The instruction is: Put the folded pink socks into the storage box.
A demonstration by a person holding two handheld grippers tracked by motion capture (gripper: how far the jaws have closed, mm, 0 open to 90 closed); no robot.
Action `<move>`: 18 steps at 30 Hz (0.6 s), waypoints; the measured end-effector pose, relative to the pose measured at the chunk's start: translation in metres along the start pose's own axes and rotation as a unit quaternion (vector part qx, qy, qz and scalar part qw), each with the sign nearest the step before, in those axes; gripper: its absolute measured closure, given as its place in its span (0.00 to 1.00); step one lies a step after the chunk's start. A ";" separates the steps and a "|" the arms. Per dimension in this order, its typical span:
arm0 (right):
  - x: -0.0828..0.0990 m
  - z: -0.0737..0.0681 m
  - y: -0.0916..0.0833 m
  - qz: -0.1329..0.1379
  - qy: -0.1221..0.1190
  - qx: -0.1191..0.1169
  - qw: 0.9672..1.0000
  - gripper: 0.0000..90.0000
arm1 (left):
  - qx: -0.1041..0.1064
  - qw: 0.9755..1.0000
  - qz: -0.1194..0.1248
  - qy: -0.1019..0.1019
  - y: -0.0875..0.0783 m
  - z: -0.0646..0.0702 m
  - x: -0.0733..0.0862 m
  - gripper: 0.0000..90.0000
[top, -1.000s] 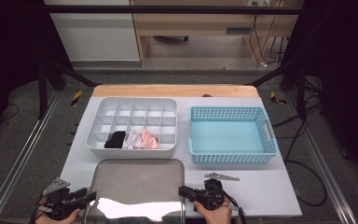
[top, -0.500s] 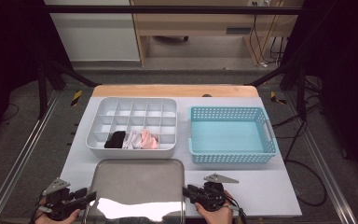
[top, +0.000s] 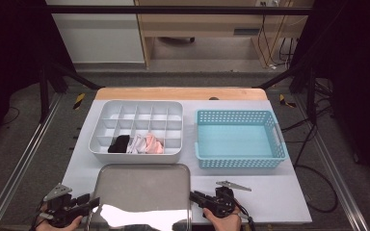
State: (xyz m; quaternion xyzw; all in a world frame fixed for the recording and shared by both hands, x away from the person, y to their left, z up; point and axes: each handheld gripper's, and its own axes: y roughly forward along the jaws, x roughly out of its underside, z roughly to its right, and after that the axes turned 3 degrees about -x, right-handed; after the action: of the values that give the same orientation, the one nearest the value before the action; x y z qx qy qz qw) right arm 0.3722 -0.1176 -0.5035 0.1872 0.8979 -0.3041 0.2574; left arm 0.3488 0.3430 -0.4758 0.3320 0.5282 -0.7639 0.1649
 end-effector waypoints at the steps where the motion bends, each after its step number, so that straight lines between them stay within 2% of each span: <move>1: 0.000 0.000 0.000 0.000 0.007 -0.002 1.000 0.81 | 0.000 1.000 0.000 0.000 0.000 0.000 0.000 0.54; 5: -0.002 0.000 -0.004 0.006 0.015 -0.014 1.000 0.81 | 0.001 1.000 -0.001 -0.004 0.000 0.000 0.000 0.54; 8: -0.004 -0.002 -0.005 0.012 0.012 -0.020 1.000 0.81 | 0.001 1.000 -0.001 -0.004 0.000 0.000 0.000 0.54; 16: -0.006 0.003 0.002 0.011 0.013 -0.013 1.000 0.79 | 0.000 1.000 0.001 -0.001 0.000 0.000 0.000 0.54; 17: -0.006 0.003 0.002 0.013 0.014 -0.017 1.000 0.80 | -0.001 1.000 0.000 0.000 0.000 0.000 0.000 0.54; 18: -0.006 0.003 0.003 0.007 0.024 -0.033 0.999 0.81 | -0.001 1.000 0.000 0.000 0.000 0.000 0.000 0.54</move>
State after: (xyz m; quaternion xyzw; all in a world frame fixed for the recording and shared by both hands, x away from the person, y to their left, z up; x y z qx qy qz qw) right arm 0.3798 -0.1180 -0.5033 0.1918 0.9123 -0.2675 0.2436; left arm 0.3487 0.3429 -0.4759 0.3320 0.5285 -0.7636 0.1654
